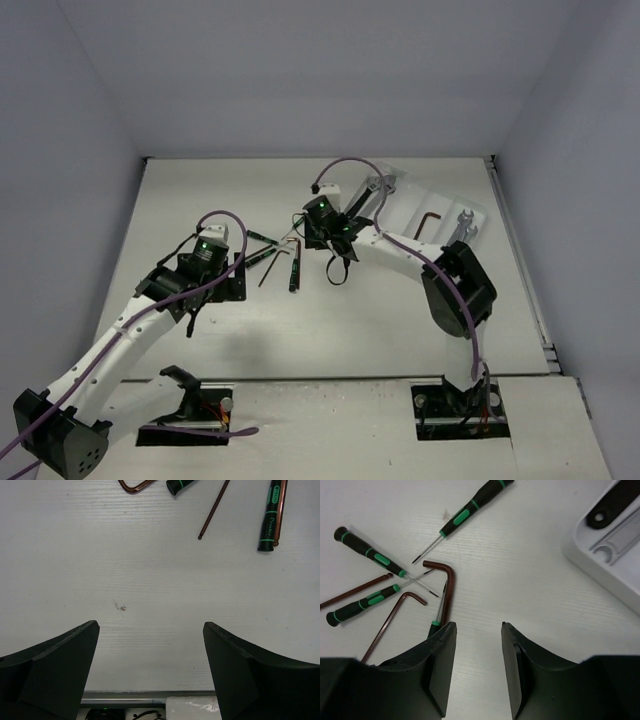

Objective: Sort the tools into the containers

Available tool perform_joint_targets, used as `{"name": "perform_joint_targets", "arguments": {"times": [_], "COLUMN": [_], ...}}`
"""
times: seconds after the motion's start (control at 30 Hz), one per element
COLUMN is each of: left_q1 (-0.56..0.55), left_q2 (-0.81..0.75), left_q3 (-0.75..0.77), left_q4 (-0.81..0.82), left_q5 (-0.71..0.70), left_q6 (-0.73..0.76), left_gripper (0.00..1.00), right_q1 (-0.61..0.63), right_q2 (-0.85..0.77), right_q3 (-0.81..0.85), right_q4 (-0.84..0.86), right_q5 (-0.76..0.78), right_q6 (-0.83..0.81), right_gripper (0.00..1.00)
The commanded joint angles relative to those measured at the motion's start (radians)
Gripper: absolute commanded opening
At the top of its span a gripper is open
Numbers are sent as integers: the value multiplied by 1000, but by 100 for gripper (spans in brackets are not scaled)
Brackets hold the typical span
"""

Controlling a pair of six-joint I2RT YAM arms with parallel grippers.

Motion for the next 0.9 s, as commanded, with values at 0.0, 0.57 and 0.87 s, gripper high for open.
{"name": "perform_joint_targets", "arguments": {"times": [0.0, 0.57, 0.87], "left_q1": [4, 6, 4], "left_q2": [-13, -47, -47], "left_q3": [30, -7, -4], "left_q4": [35, 34, 33], "left_q5": [-16, 1, -3], "left_q6": [-10, -30, -21], "left_gripper": [83, 83, 83], "right_q1": [36, 52, 50], "right_q2": [77, 264, 258], "right_q3": [104, 217, 156], "right_q4": [14, 18, 17], "right_q5": [24, 14, 69], "right_q6": [41, 26, 31], "right_gripper": [38, 34, 24]}}
